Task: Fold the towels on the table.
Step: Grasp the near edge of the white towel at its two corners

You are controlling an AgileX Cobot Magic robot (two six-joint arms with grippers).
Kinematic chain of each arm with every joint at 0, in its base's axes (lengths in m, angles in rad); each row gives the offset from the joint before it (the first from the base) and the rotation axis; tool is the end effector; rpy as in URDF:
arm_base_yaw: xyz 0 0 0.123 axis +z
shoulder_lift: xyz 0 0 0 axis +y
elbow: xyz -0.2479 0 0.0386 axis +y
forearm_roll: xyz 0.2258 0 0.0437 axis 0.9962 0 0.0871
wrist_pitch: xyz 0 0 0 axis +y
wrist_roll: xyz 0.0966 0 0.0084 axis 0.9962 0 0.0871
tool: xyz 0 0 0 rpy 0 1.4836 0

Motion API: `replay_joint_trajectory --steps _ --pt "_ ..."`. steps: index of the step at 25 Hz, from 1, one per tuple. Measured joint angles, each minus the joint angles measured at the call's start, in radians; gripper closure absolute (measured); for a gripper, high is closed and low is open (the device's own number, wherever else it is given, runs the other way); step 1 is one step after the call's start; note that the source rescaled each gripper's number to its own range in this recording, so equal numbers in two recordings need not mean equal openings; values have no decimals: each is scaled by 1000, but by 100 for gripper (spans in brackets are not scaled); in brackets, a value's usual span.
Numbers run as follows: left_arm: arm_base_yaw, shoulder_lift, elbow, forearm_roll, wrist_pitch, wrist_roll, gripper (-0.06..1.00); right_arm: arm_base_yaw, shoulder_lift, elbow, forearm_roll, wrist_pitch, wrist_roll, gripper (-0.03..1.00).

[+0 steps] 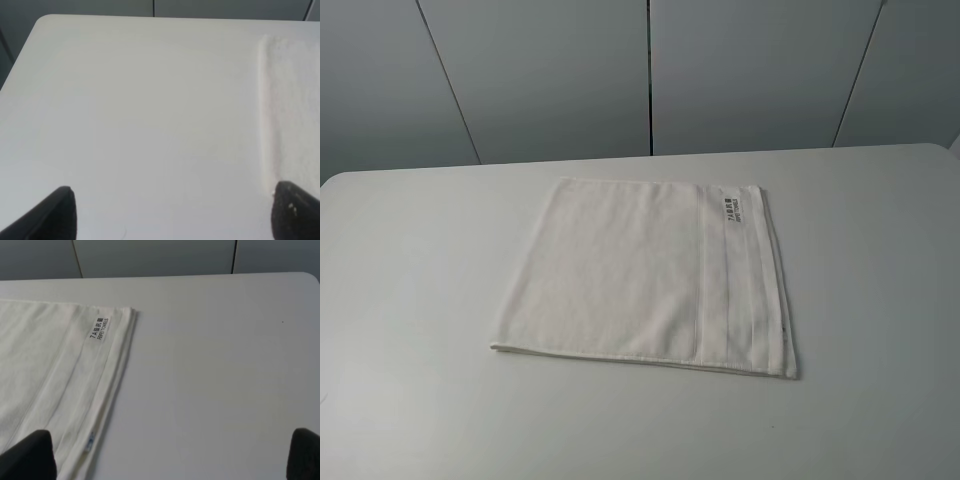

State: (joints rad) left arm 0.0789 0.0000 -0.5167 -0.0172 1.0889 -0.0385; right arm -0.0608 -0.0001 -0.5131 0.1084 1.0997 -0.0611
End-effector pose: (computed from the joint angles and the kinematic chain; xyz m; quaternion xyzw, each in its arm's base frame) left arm 0.0127 -0.0005 0.2659 -0.0497 0.8547 0.0019 0.5167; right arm 0.0127 0.0086 0.2645 -0.0036 0.8586 0.0229 0.5121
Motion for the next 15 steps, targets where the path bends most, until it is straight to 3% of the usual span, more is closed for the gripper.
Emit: replay_joint_trajectory --steps 15 --pt "-23 0 0 6 0 0 -5 0 0 0 37 0 0 -3"
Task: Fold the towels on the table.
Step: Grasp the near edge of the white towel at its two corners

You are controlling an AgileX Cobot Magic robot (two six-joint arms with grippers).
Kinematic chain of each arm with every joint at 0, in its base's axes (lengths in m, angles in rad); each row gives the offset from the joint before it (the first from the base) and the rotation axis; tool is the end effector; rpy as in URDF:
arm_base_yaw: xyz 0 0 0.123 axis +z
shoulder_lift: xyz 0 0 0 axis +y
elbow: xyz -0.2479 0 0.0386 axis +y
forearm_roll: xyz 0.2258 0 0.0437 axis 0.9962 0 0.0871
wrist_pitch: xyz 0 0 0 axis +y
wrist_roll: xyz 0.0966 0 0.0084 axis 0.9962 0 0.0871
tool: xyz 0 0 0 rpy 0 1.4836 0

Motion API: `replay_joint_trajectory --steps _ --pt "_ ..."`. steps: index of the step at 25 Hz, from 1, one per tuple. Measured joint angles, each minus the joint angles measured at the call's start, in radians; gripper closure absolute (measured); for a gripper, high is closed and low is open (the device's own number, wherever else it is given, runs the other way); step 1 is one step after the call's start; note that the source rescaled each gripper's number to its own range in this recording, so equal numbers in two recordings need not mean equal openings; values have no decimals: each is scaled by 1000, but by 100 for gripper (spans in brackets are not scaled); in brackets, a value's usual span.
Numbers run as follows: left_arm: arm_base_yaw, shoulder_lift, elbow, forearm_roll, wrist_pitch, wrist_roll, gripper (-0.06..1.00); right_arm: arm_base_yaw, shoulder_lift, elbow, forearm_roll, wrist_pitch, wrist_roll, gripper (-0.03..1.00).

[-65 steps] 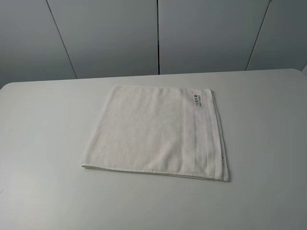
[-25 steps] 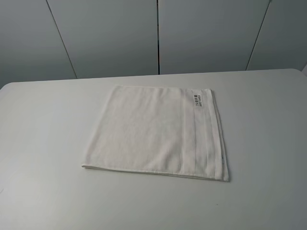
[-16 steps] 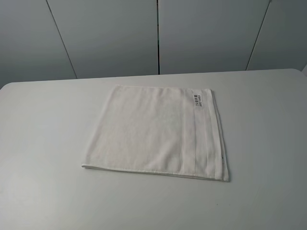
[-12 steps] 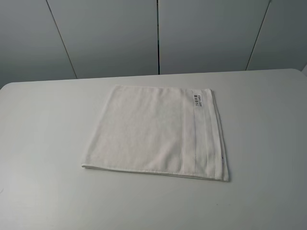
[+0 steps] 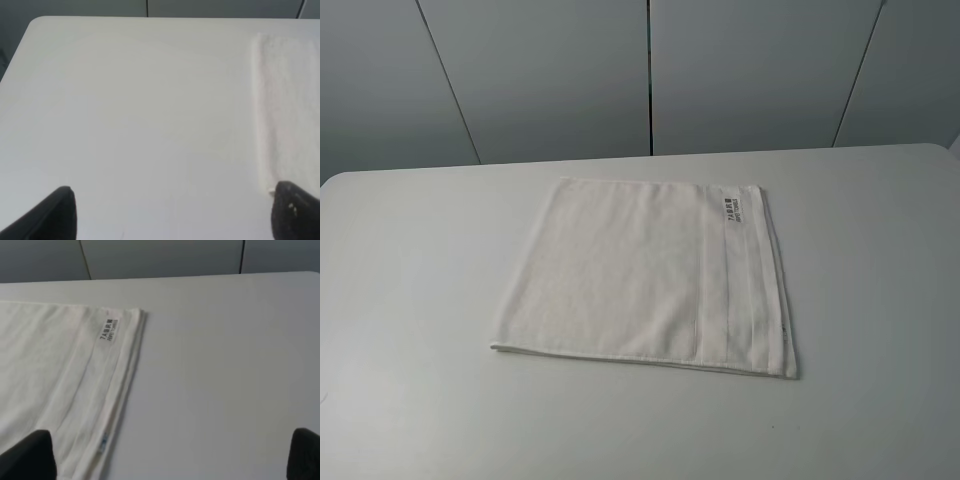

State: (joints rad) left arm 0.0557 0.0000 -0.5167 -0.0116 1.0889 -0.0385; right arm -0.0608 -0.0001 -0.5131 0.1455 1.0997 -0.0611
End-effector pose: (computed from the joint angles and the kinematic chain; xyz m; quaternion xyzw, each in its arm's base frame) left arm 0.0126 -0.0003 0.2659 -0.0400 0.8553 -0.0013 0.5166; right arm 0.0127 0.0118 0.2648 -0.0048 0.8576 0.0414 0.5126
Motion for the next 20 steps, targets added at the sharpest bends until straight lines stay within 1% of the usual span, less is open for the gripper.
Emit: replay_joint_trajectory --steps 4,7,10,14,17,18,20 --pt "0 0 0 12 0 0 -5 0 0 0 49 -4 0 -3" --pt "0 6 -12 12 0 0 -5 0 2 0 38 8 -7 -3" --pt "0 65 -42 12 0 33 -5 0 63 -21 12 25 -25 -3" --pt "0 209 -103 12 -2 91 -5 2 212 -79 4 22 -37 -3" --pt "0 344 -151 12 -15 151 -5 19 350 -130 4 18 -60 -3" --pt "-1 396 -168 12 -17 171 -5 24 403 -146 8 16 -77 -3" --pt "-2 501 -204 -26 -29 201 -4 27 495 -182 44 -5 -144 -3"
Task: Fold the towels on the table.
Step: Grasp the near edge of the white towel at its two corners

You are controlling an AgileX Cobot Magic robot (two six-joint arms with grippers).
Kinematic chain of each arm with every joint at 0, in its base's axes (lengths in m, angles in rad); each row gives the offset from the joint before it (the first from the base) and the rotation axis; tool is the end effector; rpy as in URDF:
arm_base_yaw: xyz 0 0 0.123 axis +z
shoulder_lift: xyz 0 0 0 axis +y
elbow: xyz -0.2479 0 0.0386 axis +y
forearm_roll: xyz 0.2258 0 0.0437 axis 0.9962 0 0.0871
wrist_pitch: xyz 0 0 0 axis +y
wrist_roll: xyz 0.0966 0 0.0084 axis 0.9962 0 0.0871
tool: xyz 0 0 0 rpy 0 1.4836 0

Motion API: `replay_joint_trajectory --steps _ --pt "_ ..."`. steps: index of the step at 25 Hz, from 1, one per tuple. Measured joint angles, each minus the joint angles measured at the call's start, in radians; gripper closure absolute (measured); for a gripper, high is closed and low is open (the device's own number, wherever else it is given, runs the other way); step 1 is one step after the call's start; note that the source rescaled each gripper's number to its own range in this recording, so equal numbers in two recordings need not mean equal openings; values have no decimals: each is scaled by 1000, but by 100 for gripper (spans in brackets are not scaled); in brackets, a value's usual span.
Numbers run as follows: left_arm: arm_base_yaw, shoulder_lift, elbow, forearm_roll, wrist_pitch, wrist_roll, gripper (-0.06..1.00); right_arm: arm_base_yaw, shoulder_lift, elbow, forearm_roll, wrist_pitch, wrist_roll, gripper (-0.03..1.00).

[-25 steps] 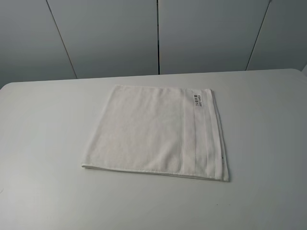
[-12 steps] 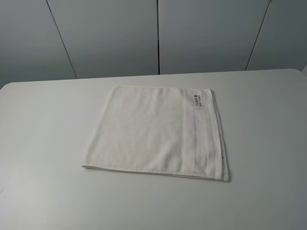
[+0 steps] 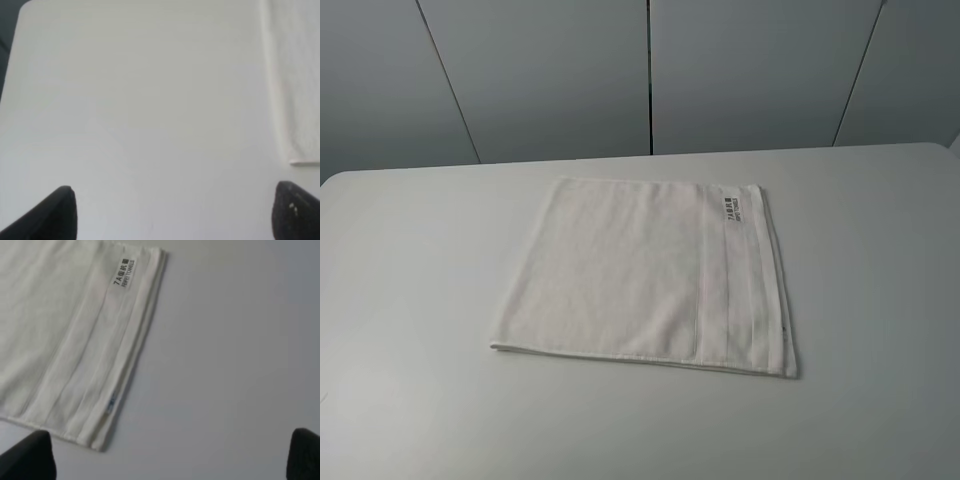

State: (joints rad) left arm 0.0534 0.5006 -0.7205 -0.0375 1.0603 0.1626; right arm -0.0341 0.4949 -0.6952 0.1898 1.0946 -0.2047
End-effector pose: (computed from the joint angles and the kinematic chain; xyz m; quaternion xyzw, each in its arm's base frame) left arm 0.0826 0.0012 0.3014 0.0482 0.9162 0.0243 0.3971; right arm 0.0799 0.0135 0.2939 -0.0698 0.9212 0.0495 0.3796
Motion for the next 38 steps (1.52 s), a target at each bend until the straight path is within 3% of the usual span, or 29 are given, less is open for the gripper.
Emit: replay_joint_trajectory --steps 3,7,10,12,17,20,25,31,38 --pt "0 147 -50 -122 -31 105 -4 3 133 -46 75 -57 -120 -3" --pt "-12 329 -100 -330 -68 323 -4 4 293 -97 118 -114 -214 -3" --pt "-74 453 -115 -369 -100 446 -4 50 405 -120 129 -123 -277 -3" --pt "-148 526 -116 -334 -128 493 -4 102 468 -127 121 -125 -309 -3" --pt "-356 692 -117 -158 -194 514 -4 237 617 -127 68 -127 -329 -3" --pt "-470 801 -118 -71 -219 518 -4 274 690 -127 58 -140 -330 -3" --pt "-592 1002 -118 37 -223 518 -4 280 766 -127 56 -191 -333 -3" --pt "-629 1209 -121 112 -299 485 -4 281 782 -127 58 -201 -337 -3" --pt "-631 1336 -123 121 -370 494 -4 281 784 -127 58 -201 -337 -3"
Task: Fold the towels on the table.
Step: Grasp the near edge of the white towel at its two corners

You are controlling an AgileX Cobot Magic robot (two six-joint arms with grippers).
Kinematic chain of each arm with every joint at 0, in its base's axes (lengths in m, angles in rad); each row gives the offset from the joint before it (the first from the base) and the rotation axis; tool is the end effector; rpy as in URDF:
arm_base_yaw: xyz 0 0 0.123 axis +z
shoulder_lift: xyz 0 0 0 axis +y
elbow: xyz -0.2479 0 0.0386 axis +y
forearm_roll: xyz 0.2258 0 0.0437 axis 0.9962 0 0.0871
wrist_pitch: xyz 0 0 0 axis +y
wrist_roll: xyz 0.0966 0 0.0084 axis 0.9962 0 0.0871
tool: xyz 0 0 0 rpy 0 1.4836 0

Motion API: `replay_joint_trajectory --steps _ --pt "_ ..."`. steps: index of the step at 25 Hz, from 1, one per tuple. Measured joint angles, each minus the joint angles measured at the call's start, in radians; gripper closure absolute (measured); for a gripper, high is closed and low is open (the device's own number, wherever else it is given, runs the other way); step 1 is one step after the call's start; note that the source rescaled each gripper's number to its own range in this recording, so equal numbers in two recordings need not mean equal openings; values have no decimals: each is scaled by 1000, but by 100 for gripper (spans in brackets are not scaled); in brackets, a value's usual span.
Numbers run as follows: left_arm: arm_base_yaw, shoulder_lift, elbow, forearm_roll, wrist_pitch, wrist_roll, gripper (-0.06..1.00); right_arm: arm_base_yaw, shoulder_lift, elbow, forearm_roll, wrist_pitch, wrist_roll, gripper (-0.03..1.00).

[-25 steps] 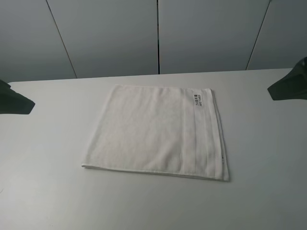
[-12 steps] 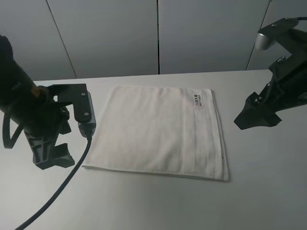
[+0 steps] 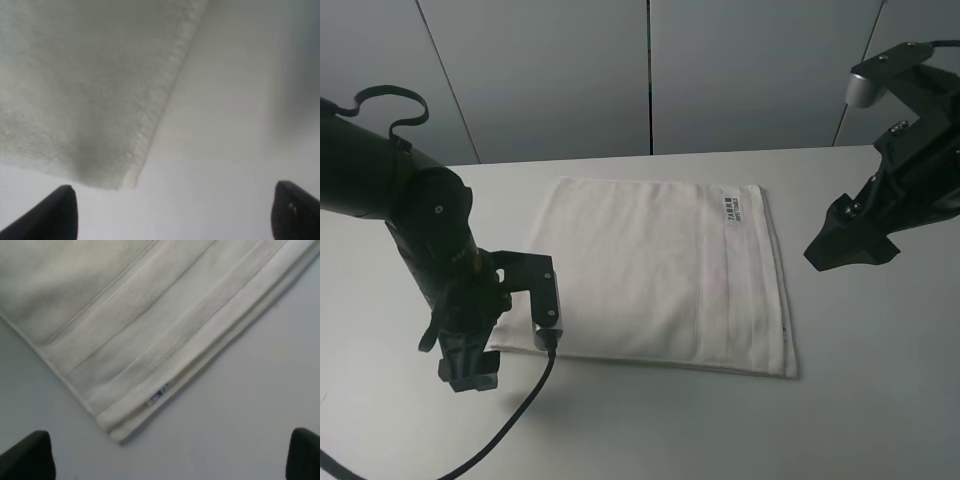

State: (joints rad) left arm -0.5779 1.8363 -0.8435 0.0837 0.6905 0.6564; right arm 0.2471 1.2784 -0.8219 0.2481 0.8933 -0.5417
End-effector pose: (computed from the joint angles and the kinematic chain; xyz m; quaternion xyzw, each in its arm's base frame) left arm 0.2205 -0.1377 0.0900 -0.6047 -0.7959 -0.0257 0.0137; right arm 0.2065 0.0712 0.2209 -0.3197 0.9290 0.0837 0.1664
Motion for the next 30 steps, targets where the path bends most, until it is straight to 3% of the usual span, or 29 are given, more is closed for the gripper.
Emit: replay_joint_trajectory --steps 7,16,30 --pt "-24 22 0 33 -59 14 -4 0 0 0 0 0 -9 -3" --pt "-24 45 0 63 -93 27 -4 0 0 0 1 19 -110 -3" --pt "-24 80 -9 69 -95 45 -4 9 57 0 112 46 -390 -3"
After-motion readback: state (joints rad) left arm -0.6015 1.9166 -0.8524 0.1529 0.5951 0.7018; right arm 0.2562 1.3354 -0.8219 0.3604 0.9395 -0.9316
